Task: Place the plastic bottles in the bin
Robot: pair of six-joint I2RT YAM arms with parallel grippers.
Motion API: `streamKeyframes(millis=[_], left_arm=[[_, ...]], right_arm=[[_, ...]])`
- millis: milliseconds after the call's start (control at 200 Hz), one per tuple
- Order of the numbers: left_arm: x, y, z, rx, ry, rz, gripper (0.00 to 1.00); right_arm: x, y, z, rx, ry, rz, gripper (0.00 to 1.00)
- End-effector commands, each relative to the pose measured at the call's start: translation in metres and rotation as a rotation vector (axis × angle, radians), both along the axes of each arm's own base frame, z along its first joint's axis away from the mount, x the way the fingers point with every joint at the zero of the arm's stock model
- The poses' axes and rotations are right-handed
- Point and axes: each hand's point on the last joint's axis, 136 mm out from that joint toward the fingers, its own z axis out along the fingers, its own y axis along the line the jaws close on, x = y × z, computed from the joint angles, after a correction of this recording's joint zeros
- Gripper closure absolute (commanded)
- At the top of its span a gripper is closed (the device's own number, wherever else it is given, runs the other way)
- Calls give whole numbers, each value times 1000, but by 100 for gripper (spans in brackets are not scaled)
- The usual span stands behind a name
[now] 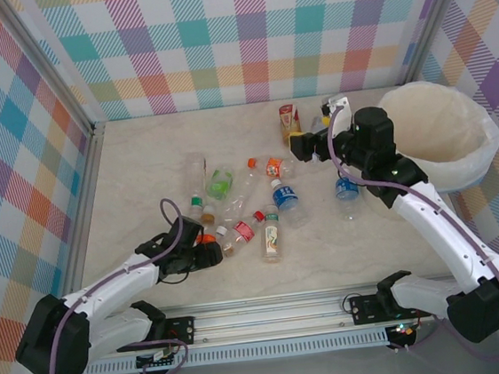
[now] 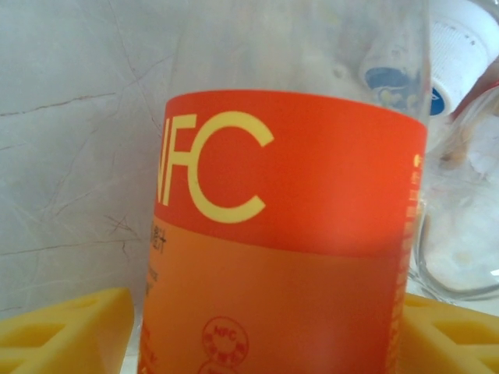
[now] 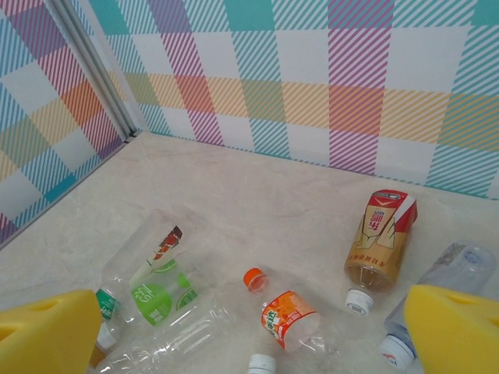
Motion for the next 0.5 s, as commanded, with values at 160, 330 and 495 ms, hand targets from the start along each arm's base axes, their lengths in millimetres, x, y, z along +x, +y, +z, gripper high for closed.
streamKeyframes(millis=[160, 330, 495], left_arm=[[-5, -9, 0, -24, 2, -62, 40], [1, -9, 26, -66, -96, -57, 44], [14, -27, 71, -201, -244, -88, 47]], right_arm=[[1, 1, -2, 45, 23, -20, 0], [1, 5, -15, 113, 95, -27, 0], [2, 1, -39, 229, 209, -99, 0]])
